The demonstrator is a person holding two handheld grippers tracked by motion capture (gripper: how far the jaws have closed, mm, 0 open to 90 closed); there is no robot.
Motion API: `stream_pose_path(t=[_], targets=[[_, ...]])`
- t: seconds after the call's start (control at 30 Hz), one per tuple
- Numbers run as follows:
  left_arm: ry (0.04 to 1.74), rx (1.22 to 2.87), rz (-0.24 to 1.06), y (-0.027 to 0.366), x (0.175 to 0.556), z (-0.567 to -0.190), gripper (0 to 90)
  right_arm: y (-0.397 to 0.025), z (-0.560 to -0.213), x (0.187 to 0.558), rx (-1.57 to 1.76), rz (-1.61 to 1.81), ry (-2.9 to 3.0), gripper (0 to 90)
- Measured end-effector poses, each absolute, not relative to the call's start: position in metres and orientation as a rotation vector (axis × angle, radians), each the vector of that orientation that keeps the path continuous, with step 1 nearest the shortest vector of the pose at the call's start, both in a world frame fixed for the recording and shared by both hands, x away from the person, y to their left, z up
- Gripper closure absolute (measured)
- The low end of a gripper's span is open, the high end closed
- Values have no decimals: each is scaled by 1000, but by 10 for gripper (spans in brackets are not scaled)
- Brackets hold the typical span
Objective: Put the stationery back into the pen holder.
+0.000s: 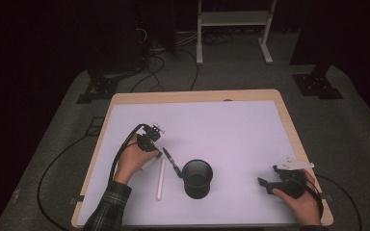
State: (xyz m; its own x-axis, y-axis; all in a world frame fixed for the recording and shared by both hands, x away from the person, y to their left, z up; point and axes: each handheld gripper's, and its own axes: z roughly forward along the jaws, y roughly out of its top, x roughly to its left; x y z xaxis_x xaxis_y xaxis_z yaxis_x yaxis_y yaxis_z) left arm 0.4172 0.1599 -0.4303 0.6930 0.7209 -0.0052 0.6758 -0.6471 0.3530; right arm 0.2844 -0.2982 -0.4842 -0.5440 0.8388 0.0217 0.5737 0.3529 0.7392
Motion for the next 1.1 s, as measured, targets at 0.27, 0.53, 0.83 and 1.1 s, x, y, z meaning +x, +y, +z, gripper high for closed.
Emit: stream_pose_path(t=[0.27, 0.53, 0.83, 1.1], targets=[[1079, 2523, 194, 163, 411, -425, 710, -298, -484, 284, 1240, 1013, 2259, 189], [1038, 2467, 210, 165, 401, -415, 710, -298, -484, 284, 1240, 1012, 2260, 189], [991, 2411, 222, 170, 387, -410, 710, -298, -484, 284, 1240, 1013, 2259, 189], [944, 2354, 212, 170, 374, -402, 710, -298, -484, 284, 1240, 1014, 2259, 189]])
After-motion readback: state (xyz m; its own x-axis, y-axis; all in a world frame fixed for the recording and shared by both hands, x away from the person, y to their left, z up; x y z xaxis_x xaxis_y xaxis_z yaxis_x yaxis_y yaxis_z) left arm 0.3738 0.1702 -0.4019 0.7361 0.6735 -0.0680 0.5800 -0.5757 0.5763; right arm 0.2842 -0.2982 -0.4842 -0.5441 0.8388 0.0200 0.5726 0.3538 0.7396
